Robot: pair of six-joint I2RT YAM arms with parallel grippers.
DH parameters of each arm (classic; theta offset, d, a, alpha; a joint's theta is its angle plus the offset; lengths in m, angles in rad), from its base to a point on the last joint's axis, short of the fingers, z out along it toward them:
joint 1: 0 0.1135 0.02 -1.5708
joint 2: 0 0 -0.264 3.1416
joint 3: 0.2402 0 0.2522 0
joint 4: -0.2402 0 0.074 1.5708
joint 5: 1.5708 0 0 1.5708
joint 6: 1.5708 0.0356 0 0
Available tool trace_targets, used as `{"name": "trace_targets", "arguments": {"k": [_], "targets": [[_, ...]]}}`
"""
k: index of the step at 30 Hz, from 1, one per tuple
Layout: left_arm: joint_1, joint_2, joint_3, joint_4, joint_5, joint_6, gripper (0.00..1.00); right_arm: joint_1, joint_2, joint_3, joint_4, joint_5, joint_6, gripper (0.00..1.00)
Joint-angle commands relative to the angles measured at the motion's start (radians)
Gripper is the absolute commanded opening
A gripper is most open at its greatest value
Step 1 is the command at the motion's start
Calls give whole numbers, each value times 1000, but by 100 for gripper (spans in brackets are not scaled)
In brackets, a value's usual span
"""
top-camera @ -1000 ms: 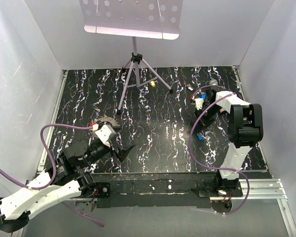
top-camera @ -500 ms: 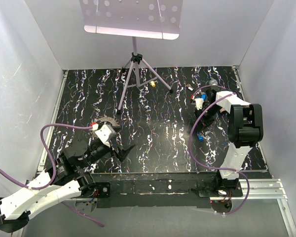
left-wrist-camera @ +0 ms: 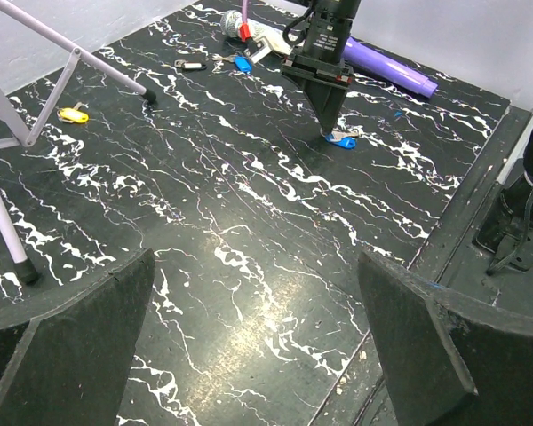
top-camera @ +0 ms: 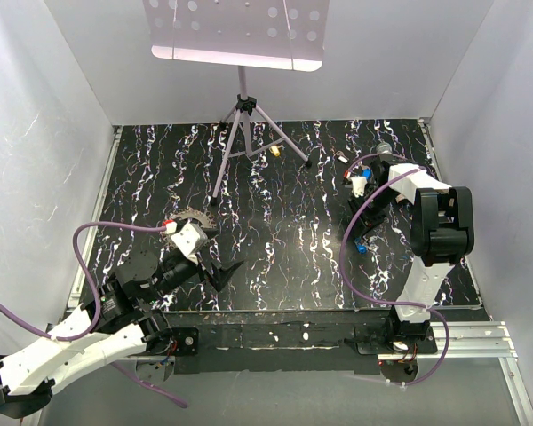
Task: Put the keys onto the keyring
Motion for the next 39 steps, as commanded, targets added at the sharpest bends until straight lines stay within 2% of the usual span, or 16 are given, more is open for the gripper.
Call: {"name": "trace_targets", "arguments": {"k": [1,14,18,23,25,26,27,28,29,31,33,36,39], "targets": [[3,-11,9,-8,-6,-9,98,4,-60,16,-6,-22,8,34],[3,6,12,-15,-3,-105,98,-27,-150,24,-18,-20,2,40],[5,86,43,-92,-110,-280,98,-36,-268,-1,-12,-88,-24,41],[60,245,110,-239,-115,-447,98,-40,-486,-50,34,-273,-42,44],[130,278,111,-255,-45,-496,98,-42,-569,-71,75,-345,-36,50],[184,285,104,-256,-1,-521,98,-47,-612,-91,115,-387,-20,58],[241,288,101,-256,45,-532,98,-63,-643,-113,164,-493,12,76],[281,295,103,-270,78,-541,98,-92,-664,-139,217,-599,115,90],[317,307,109,-287,92,-538,98,-105,-663,-145,212,-741,164,94],[377,346,136,-325,113,-509,98,-96,-623,-107,82,-903,57,92],[428,415,173,-366,123,-459,98,-91,-588,-70,-41,-906,-74,89],[486,530,218,-400,123,-391,98,-91,-584,-114,-60,-904,-131,86],[522,642,267,-414,123,-325,98,-91,-626,-225,17,-945,-127,83]]}}
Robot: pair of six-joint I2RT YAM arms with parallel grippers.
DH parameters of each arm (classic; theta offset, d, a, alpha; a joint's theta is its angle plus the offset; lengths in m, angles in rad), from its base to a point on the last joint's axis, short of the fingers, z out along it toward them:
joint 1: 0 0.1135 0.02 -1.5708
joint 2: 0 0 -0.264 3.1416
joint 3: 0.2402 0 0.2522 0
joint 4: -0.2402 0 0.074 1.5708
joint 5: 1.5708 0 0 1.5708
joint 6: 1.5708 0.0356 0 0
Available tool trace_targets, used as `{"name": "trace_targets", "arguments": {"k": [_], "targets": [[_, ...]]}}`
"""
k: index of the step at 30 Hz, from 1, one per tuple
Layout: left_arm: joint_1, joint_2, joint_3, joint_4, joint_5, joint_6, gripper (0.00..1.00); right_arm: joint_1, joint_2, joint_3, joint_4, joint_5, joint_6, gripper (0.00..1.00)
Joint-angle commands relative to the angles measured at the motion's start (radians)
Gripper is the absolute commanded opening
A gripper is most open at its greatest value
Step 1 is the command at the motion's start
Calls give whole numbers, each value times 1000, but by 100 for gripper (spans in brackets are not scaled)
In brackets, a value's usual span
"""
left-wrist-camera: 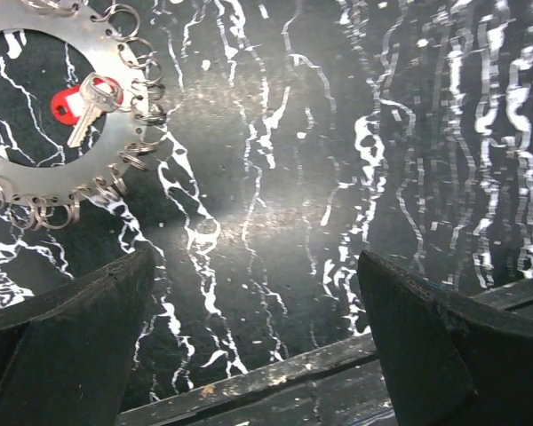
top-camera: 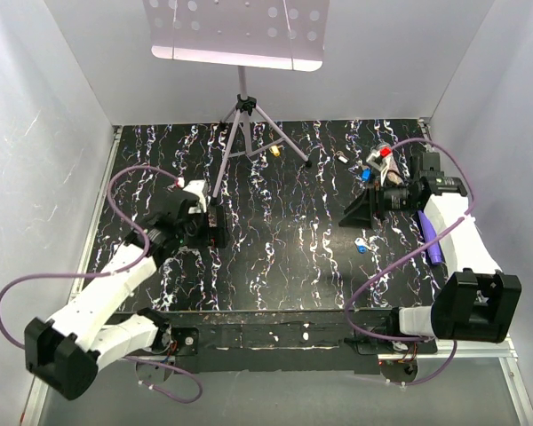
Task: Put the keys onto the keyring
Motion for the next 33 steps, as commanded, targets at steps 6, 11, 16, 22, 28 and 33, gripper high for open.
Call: {"name": "trace_targets", "arguments": {"k": [6,11,16,22,28,33], "targets": [[74,278,118,-53,23,135,90,-9,-111,-187,112,-123,-39,80],[83,385,120,4,-3,59,73,-13,-93,-187,112,-119,-43,77],[85,468,136,16,-101,-66,36,-15,-79,-176,99,-114,-47,75],[85,479,112,41,-212,-159,29,-15,-76,-170,92,-119,-54,75],[85,496,94,74,-256,-208,30,-15,-60,-164,84,-122,-57,75],[85,533,117,42,-301,-270,26,-15,-51,-158,73,-119,-68,74]]}}
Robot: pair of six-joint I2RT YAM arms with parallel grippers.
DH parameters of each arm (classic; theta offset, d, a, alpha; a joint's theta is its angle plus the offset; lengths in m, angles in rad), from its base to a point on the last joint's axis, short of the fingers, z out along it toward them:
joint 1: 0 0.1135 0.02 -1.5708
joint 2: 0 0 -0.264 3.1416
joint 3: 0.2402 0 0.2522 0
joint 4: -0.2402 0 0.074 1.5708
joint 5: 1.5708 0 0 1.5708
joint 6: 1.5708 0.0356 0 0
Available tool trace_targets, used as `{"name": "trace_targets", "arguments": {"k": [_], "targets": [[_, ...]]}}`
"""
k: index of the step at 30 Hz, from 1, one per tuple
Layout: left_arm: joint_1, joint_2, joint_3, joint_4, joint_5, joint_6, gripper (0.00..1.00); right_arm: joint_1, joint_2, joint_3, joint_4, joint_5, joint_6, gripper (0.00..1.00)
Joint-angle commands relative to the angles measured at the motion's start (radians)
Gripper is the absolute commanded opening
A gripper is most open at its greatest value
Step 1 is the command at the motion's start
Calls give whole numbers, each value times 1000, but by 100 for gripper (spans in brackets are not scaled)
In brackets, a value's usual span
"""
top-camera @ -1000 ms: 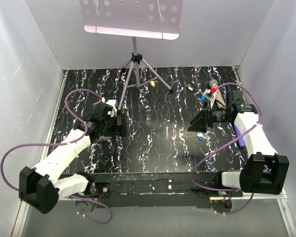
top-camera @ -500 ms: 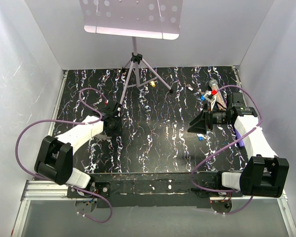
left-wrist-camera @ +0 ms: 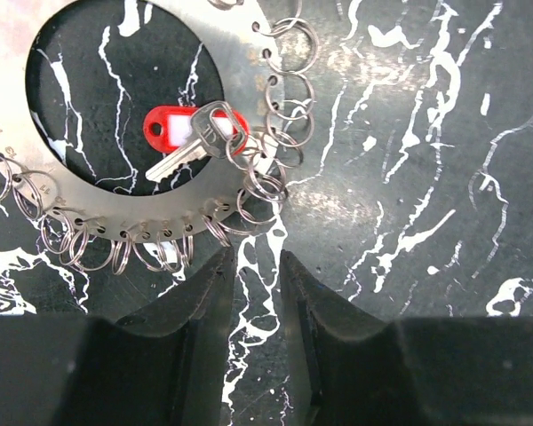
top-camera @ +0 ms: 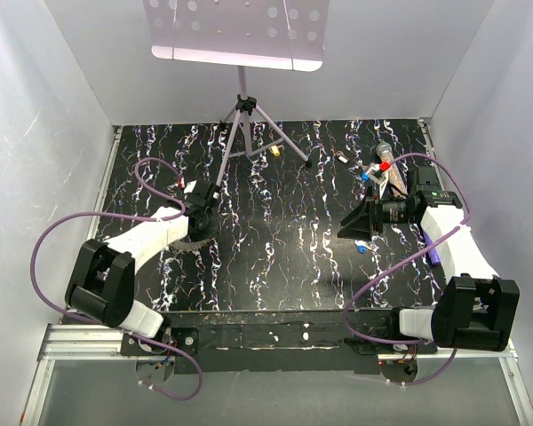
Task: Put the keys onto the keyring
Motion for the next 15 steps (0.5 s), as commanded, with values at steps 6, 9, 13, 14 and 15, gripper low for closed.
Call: {"name": "trace_targets", "arguments": {"k": [6,9,13,14,15], "targets": [[7,8,9,-13,-79,-65,25,-5,15,40,-13,-26,-29,74],[7,10,0,-7,-69,-73,25,-5,20,45,-17,-28,-32,74],[7,16,-9,-2,-67,-91,25,-5,23,46,-23,-25,-35,73],[7,16,-11,-2,-67,-96,25,-4,24,46,-23,-25,-35,73],[7,16,-11,-2,-69,-101,24,-5,24,48,-25,-25,-35,73]]}}
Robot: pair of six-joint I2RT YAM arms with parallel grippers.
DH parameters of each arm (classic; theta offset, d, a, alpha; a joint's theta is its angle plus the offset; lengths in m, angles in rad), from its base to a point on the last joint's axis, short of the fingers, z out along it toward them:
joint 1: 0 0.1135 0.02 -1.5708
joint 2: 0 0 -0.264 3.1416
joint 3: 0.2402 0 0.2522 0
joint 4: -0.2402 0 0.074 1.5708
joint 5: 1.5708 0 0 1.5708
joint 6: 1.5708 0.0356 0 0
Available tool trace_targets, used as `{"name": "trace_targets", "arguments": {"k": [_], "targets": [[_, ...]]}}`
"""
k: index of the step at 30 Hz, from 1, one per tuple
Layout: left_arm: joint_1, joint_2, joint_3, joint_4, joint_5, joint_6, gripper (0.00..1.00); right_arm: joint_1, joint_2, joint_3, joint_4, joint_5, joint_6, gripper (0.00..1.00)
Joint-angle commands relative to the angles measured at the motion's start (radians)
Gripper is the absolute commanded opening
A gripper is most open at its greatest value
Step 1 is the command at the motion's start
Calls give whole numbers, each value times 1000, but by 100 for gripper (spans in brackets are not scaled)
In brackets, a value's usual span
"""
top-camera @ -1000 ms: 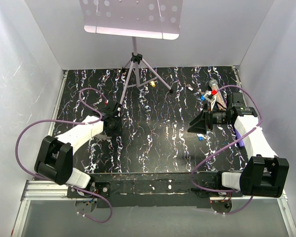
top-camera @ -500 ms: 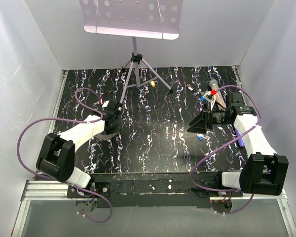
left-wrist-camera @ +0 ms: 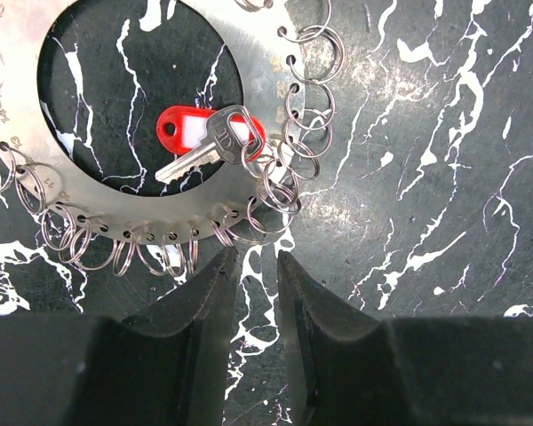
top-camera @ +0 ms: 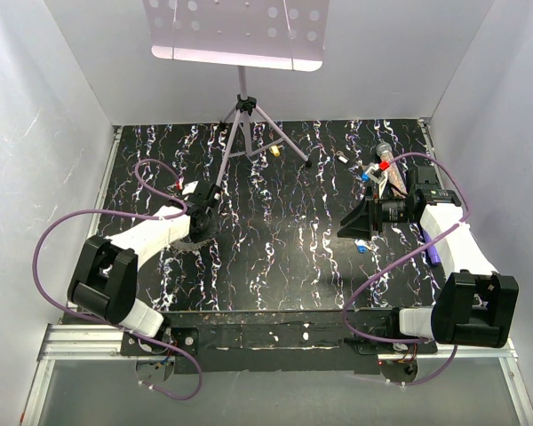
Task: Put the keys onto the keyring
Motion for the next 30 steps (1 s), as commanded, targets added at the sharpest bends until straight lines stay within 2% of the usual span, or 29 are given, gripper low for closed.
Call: {"name": "trace_targets", "arguments": {"k": [1,6,30], "targets": [[7,-19,-12,4,-25,-37,24,-7,2,40,-20,-25,-25,73],[7,-22,-21,-10,-45,-72,20,-5,6,43,-23,-24,-25,73],[8,30,-26,-7,-59,-96,20,-5,13,51,-39,-25,-34,73]]}}
